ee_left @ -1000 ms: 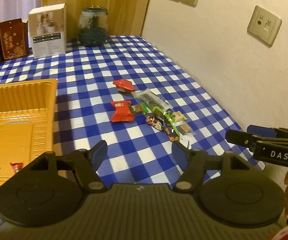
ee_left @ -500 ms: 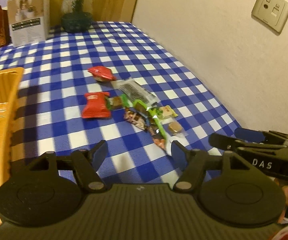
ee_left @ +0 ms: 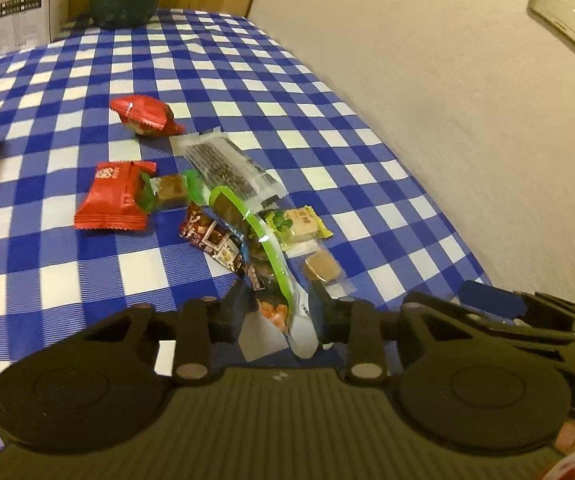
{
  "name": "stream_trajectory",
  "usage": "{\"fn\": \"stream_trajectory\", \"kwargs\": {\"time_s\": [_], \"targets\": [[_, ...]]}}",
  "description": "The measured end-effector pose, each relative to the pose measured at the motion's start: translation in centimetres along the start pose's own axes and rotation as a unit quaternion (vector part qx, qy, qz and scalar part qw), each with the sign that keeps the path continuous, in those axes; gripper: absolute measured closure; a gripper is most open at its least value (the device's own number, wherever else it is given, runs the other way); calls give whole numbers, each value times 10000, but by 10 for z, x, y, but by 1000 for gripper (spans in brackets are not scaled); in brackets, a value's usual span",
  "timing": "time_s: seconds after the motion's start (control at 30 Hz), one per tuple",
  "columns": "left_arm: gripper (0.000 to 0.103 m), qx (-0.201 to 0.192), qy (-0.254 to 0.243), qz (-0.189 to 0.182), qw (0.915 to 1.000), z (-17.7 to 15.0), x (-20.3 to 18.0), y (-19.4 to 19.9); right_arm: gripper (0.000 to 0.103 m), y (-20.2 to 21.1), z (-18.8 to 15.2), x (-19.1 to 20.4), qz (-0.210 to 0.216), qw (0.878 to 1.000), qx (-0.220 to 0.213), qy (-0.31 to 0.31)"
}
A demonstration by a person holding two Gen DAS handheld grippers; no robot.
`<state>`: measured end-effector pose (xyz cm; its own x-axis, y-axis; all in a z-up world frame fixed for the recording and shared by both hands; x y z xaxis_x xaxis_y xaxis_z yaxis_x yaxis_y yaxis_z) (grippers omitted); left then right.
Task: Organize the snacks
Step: 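Grasp the green-edged clear wrapper with the left tool while the right tool grasps a small cake packet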
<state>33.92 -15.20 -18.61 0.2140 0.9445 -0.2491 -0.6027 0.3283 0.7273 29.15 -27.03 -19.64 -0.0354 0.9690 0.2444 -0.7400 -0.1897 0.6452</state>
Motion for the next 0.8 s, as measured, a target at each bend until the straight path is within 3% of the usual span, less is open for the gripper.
{"fn": "stream_trajectory", "kwargs": {"time_s": [0.17, 0.37, 0.5, 0.6, 0.8], "targets": [[80, -14, 15, -14, 10000, 1, 4, -4, 33, -6, 0, 3, 25, 10000, 26, 29], [81, 140, -356, 48, 9993, -4, 18, 15, 34, -15, 0, 22, 251, 9994, 42, 219], [81, 260, -659, 95, 9974, -11, 33, 33, 45, -25, 0, 42, 452, 9980, 68, 439], [81, 351, -770, 134, 9963, -19, 44, 40, 47, -34, -1, 55, 530, 9967, 75, 614], [80, 186, -672, 202, 9974, -20, 51, 44, 57, -54, 0, 66, 347, 9951, 91, 920]]}}
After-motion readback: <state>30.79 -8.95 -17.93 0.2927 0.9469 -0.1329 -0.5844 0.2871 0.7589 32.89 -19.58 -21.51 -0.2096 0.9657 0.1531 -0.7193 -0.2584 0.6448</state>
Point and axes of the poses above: each gripper's, at about its wrist camera, not at the fingertips, and y roughly against the way its jaws point, x to its left, z to its top, the point moved 7 cm from there along -y, roughly the way its jaws point, and after that the axes turned 6 degrees about -y, right-handed, at the moved point
